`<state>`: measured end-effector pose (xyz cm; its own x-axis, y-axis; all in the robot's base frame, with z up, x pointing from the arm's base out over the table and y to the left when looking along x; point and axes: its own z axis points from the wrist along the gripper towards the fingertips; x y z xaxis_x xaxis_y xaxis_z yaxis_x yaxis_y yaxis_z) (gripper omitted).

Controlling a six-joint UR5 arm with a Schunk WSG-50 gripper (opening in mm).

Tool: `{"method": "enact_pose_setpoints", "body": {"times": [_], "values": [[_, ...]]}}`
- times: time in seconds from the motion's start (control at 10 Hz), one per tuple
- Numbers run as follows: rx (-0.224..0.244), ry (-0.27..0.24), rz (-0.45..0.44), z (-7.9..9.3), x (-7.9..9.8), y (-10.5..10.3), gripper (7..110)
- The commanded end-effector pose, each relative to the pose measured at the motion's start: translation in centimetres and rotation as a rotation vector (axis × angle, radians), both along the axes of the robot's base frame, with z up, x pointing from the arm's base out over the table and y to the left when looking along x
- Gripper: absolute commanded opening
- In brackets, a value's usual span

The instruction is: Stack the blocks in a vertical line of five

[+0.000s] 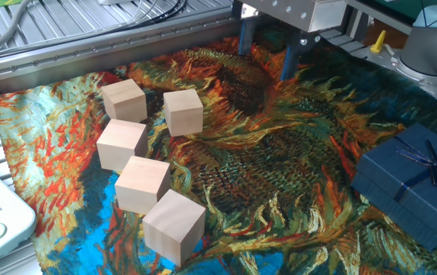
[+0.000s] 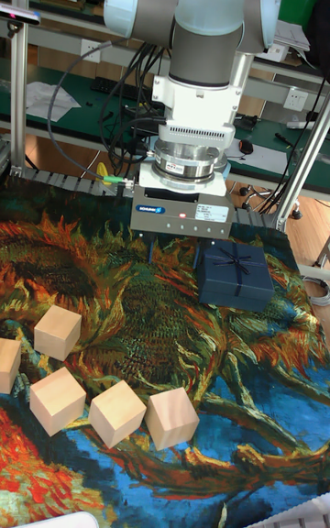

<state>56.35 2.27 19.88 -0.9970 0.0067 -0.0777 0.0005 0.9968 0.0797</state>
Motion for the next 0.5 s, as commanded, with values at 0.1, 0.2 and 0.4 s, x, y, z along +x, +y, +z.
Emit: {"method": "enact_pose_setpoints", "body": {"times": [0.1,0.2,0.4], "values": [[0.014,-0.006,-0.003,0.14,0.15,0.28,7],[0.012,-0.003,0.000,0.14,0.07,0.24,7],[0.013,-0.006,-0.002,0.14,0.15,0.28,7]]}}
